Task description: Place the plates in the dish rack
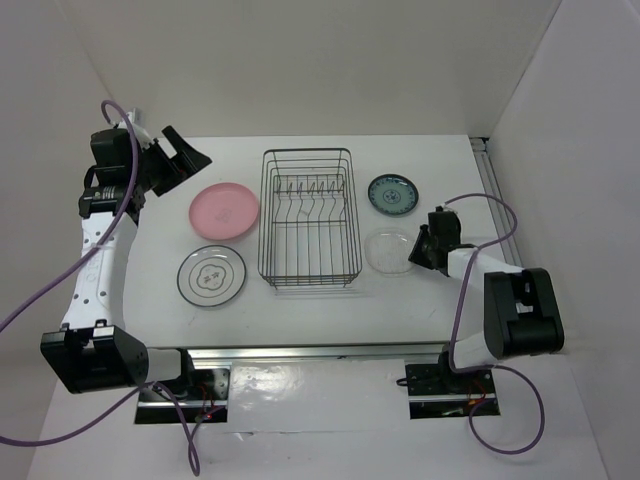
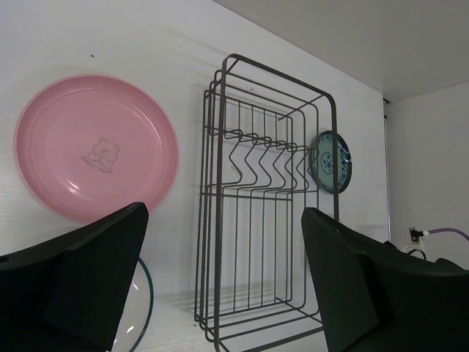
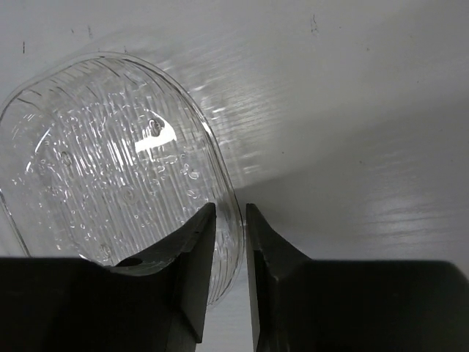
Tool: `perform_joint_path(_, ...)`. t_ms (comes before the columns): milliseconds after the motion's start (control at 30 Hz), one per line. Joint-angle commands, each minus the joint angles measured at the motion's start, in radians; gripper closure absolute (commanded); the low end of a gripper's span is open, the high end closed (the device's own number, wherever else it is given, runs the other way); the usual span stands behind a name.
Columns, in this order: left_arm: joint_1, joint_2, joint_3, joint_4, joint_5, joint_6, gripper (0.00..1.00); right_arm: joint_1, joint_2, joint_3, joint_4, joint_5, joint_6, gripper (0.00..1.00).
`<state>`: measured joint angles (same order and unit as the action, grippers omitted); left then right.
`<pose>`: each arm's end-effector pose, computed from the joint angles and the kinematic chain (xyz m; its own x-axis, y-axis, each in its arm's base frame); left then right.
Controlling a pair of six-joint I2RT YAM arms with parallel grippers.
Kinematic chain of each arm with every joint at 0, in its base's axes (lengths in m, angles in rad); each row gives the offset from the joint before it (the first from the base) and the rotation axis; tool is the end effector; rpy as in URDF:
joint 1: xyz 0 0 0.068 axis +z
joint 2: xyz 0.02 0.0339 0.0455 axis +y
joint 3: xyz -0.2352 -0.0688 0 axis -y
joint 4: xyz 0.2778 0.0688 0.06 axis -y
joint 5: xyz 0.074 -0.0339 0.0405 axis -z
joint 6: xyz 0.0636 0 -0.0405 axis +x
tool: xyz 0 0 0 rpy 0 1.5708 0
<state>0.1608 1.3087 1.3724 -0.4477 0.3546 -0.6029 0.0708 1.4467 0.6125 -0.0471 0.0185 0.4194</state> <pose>0.3553 0.0353 0.3682 -0.3997 -0.6035 -0.6899 -0.0716 0.7709 -0.6329 0.3088 0.0207 0.0753 -0.7270 0.3566 -0.5868 0.2595 0.9339 0.2460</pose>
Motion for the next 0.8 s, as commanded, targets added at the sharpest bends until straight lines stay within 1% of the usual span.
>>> perform_joint_path(0,0.005,-0.012,0.017,0.040,0.035,0.008,0.00,0.015,0.027,0.009,-0.004,0.035,-0.004,0.71)
perform_joint_path(33,0.005,-0.012,0.017,0.040,0.035,0.008,0.00,0.015,0.027,0.009,-0.014,0.046,-0.004,0.71)
perform_joint_path(100,0.005,-0.012,0.017,0.040,0.035,0.008,0.00,0.015,0.027,0.018,-0.014,0.058,-0.004,0.81)
perform_joint_path(133,0.014,-0.012,0.017,0.040,0.035,0.008,0.00,0.015,0.027,0.018,-0.025,0.072,-0.004,0.81)
perform_joint_path(167,0.014,-0.012,0.017,0.040,0.035,0.008,0.00,0.015,0.027,0.018,-0.036,0.072,0.007,0.85)
perform_joint_path(200,0.014,-0.012,0.017,0.040,0.035,0.008,0.00,0.015,0.027,0.018,-0.036,0.086,0.007,0.95)
perform_joint_path(233,0.014,-0.012,0.017,0.040,0.035,0.008,0.00,0.015,0.027,0.018,-0.036,0.098,0.007,1.00)
perform_joint_path(300,0.014,-0.012,0.017,0.040,0.035,0.008,0.00,0.015,0.000,0.027,-0.057,0.118,0.022,1.00)
perform_joint_path(433,0.023,-0.003,0.008,0.040,0.035,0.008,0.00,0.026,-0.051,0.058,-0.121,0.208,0.047,1.00)
perform_joint_path(500,0.023,-0.003,0.008,0.040,0.023,0.008,0.00,0.035,-0.077,0.093,-0.180,0.251,0.070,1.00)
perform_joint_path(667,0.023,0.032,0.008,0.030,0.000,0.008,0.00,0.053,-0.149,0.174,-0.322,0.421,0.148,1.00)
perform_joint_path(767,0.023,0.066,0.008,0.030,0.030,0.017,0.00,0.085,-0.201,0.254,-0.391,0.518,0.182,1.00)
